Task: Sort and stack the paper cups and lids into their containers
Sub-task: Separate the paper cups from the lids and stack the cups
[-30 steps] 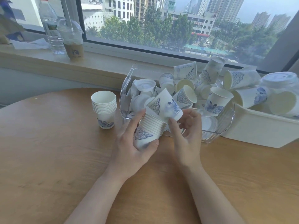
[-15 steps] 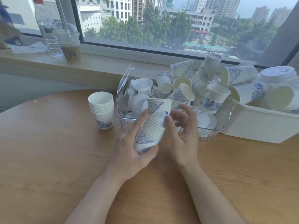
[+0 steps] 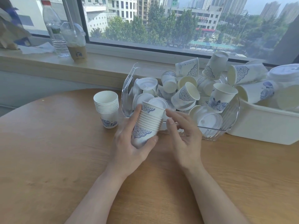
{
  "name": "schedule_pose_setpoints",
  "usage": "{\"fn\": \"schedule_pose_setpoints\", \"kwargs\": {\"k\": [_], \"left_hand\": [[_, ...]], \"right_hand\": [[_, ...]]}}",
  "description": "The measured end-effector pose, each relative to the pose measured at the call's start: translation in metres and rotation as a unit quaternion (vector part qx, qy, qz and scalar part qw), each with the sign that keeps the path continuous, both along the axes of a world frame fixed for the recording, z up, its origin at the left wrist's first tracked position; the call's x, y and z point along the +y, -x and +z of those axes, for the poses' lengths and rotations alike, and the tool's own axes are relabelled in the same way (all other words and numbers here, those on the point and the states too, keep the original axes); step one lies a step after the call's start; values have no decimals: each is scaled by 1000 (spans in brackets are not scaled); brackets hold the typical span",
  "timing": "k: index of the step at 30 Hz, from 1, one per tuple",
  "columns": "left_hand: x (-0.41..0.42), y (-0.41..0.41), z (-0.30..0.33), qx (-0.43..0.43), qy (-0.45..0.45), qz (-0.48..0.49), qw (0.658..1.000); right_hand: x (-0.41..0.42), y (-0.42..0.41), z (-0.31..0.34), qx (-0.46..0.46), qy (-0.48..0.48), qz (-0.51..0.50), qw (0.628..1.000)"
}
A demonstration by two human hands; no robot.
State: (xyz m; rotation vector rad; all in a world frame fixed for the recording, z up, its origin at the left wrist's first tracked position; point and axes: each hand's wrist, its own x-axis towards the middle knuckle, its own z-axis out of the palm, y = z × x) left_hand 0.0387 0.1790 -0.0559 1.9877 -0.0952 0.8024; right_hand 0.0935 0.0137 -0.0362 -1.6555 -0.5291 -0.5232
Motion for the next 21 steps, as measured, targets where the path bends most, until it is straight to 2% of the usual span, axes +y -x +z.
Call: {"fn": "schedule_pose_setpoints", "kwargs": {"k": [9, 12, 16, 21], "left_hand": [[9, 7, 8, -3, 15, 40, 999], [13, 9, 8, 18, 20, 54, 998], [24, 12, 9, 0, 12, 102, 995], [40, 20, 11, -45, 22, 184, 982]], "right_hand": [[10, 5, 2, -14, 44, 33, 998], [14, 4, -3, -45, 126, 7, 991], [24, 4, -12, -75, 275, -17, 958], [26, 0, -15, -93, 305, -27, 947]]}}
